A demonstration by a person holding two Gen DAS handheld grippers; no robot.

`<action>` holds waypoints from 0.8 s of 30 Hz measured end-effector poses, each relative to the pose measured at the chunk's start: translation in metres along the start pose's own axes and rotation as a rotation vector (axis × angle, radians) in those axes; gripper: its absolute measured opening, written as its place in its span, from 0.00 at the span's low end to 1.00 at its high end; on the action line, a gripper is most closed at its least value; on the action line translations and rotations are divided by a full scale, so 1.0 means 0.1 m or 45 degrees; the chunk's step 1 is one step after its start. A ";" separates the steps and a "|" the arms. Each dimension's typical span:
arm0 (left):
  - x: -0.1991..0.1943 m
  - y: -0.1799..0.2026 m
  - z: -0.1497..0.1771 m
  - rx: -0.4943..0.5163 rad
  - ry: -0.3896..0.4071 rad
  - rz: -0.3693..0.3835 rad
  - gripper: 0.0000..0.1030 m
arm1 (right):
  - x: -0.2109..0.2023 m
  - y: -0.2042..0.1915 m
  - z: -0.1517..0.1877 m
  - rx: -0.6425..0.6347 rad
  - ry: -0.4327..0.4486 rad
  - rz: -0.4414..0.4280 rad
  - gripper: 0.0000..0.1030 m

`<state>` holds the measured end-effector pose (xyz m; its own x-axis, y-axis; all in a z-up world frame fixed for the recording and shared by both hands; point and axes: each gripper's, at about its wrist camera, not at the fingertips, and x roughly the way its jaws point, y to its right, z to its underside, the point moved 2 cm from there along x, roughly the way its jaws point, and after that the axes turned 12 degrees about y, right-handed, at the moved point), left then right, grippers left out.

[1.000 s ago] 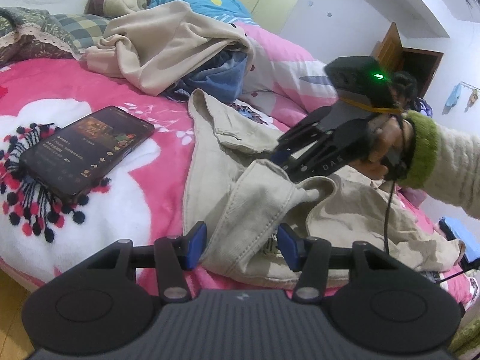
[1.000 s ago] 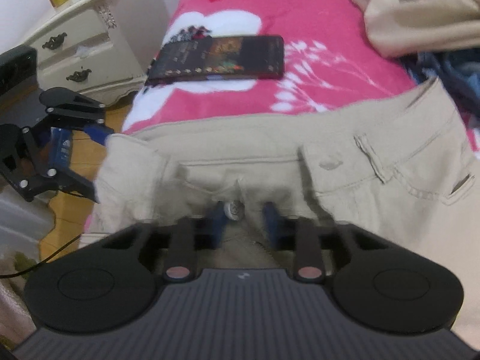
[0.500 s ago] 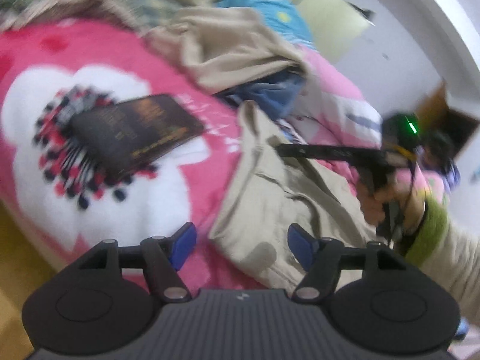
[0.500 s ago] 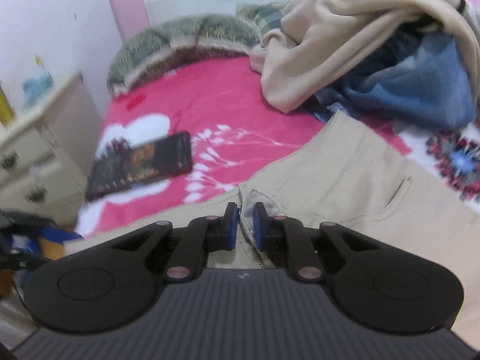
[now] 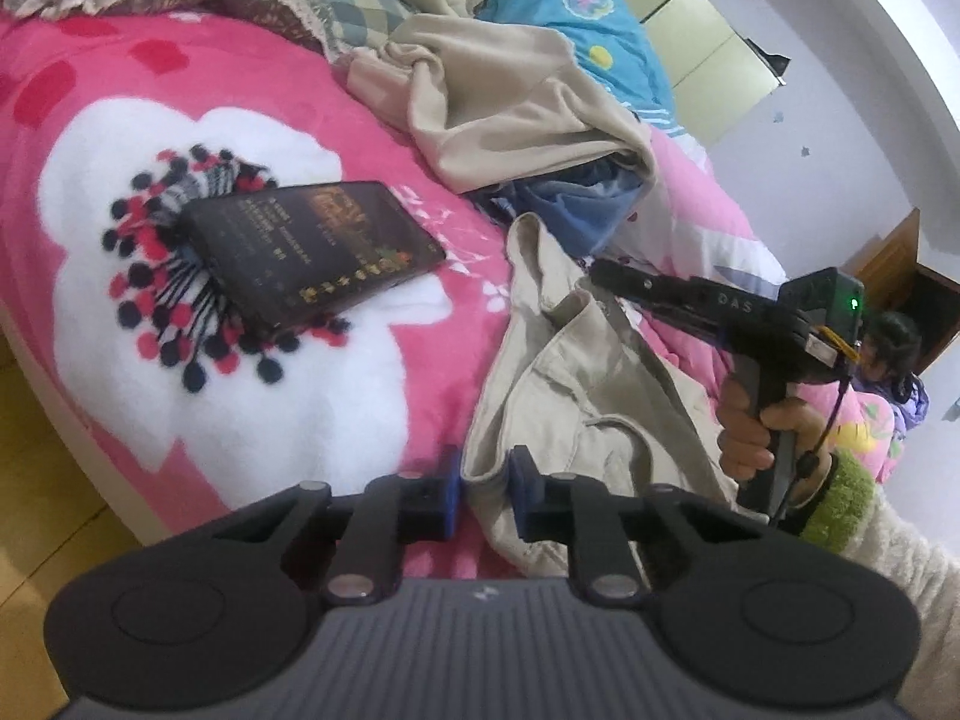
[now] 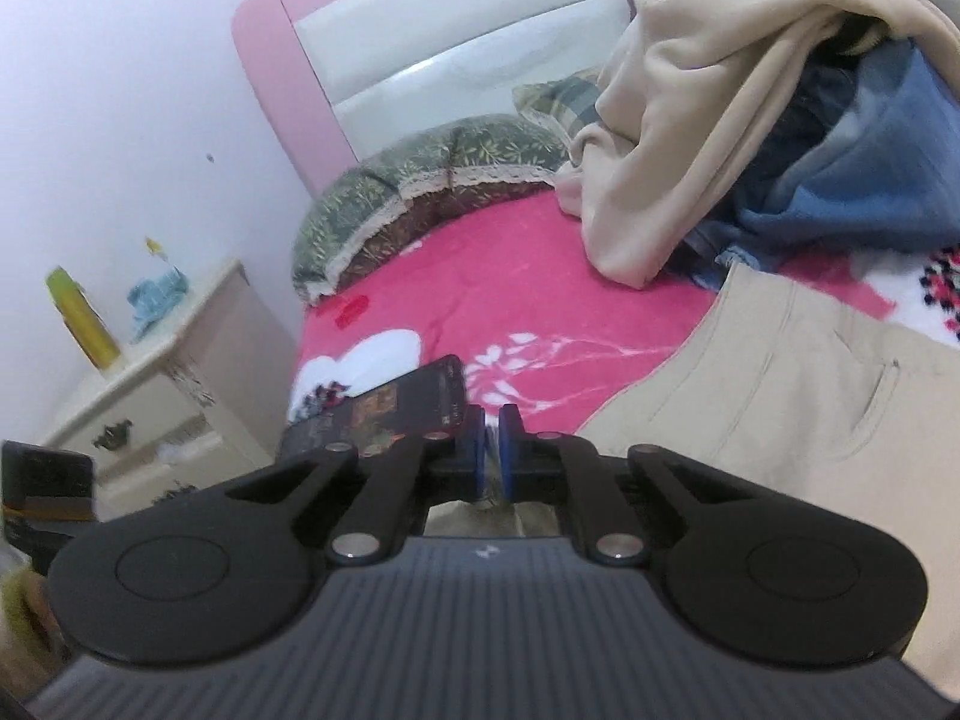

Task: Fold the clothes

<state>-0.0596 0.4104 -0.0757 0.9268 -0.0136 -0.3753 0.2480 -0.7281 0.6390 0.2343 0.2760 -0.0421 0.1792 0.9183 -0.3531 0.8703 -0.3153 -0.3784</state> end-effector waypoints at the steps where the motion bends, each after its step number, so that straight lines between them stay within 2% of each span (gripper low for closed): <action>1: 0.00 -0.01 0.01 0.004 -0.008 -0.006 0.17 | 0.02 0.01 0.01 0.007 -0.017 0.009 0.04; 2: 0.01 -0.02 0.02 0.003 -0.017 -0.004 0.17 | 0.03 0.04 0.01 0.031 -0.037 0.004 0.05; 5: -0.01 -0.02 0.03 -0.003 -0.022 0.014 0.25 | -0.05 0.10 0.02 0.093 -0.070 -0.002 0.09; 6: -0.02 -0.02 0.03 0.002 -0.016 0.012 0.30 | -0.10 0.11 0.02 0.101 -0.076 0.011 0.11; 8: -0.04 -0.02 0.02 0.012 -0.004 0.008 0.36 | -0.19 0.10 0.00 0.100 -0.064 0.037 0.27; 9: -0.05 -0.01 0.01 0.018 0.003 0.006 0.39 | -0.24 0.09 -0.02 0.097 -0.054 0.051 0.30; 11: -0.11 0.07 -0.02 0.109 0.043 -0.030 0.47 | -0.33 0.06 -0.04 0.078 -0.034 0.077 0.43; 13: -0.15 0.18 -0.06 0.198 0.076 -0.029 0.58 | -0.37 0.03 -0.06 0.058 -0.029 0.094 0.48; 15: -0.14 0.31 -0.10 0.288 0.091 -0.003 0.61 | -0.36 0.01 -0.07 0.026 -0.035 0.103 0.48; 18: 0.02 0.51 -0.13 0.407 0.051 0.048 0.63 | -0.29 -0.05 -0.07 -0.048 -0.070 0.094 0.48; 24: 0.54 0.76 -0.09 0.621 -0.057 0.081 0.61 | -0.06 -0.32 0.01 -0.392 -0.190 0.042 0.45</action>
<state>0.0121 0.3601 -0.0417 0.9201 -0.0901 -0.3812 0.0205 -0.9608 0.2765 0.2051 0.2799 -0.0292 0.1604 0.8565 -0.4907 0.9668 -0.2364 -0.0966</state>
